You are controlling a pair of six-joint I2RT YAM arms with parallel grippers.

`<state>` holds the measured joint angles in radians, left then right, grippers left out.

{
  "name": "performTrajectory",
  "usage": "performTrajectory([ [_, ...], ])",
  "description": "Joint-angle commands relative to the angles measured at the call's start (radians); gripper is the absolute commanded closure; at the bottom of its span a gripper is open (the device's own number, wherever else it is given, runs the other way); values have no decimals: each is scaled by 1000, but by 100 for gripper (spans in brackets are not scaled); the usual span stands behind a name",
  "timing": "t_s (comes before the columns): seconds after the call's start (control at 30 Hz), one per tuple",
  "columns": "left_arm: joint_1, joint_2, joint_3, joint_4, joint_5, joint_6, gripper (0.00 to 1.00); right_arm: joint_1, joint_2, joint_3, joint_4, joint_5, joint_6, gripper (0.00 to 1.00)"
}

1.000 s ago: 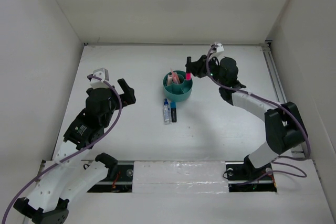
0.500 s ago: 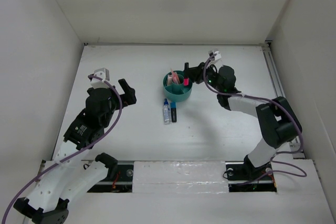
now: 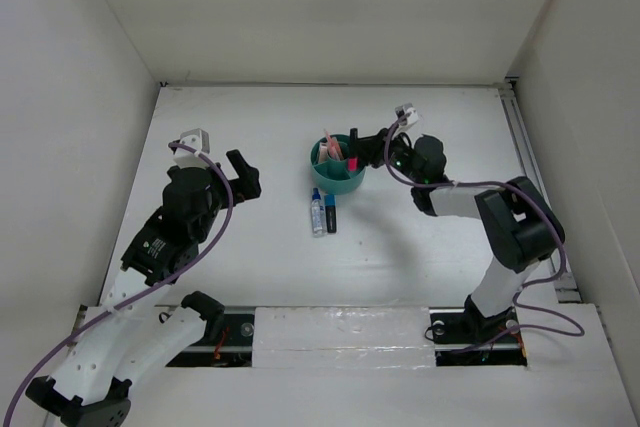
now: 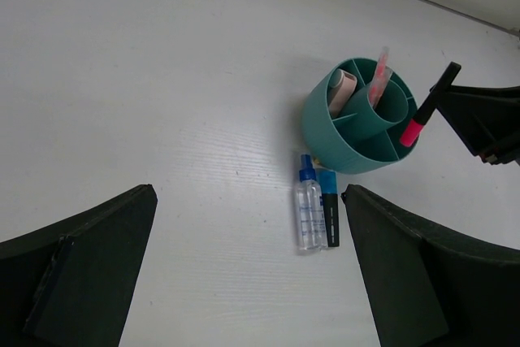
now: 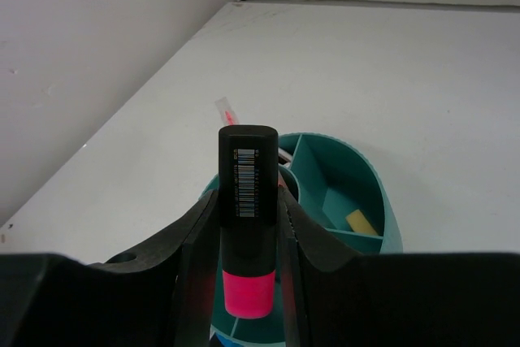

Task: Sort the stationery into containers
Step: Place the stationery into the container

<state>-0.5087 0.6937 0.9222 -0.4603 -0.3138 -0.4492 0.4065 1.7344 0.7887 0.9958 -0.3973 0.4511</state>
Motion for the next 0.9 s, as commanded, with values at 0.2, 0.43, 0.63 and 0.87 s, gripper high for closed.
performTrajectory([
  [0.2,-1,-2,-13,40,19,20,0,-5,27,-28,149,-25,20,100],
  [0.43,-1,-2,-13,40,19,20,0,-25,45,-48,178,-25,29,100],
  [0.63,-1,-2,-13,40,19,20,0,-34,63,-68,236,-52,29,67],
  [0.87,-1,-2,-13,40,19,20,0,-34,45,-77,257,-63,38,37],
])
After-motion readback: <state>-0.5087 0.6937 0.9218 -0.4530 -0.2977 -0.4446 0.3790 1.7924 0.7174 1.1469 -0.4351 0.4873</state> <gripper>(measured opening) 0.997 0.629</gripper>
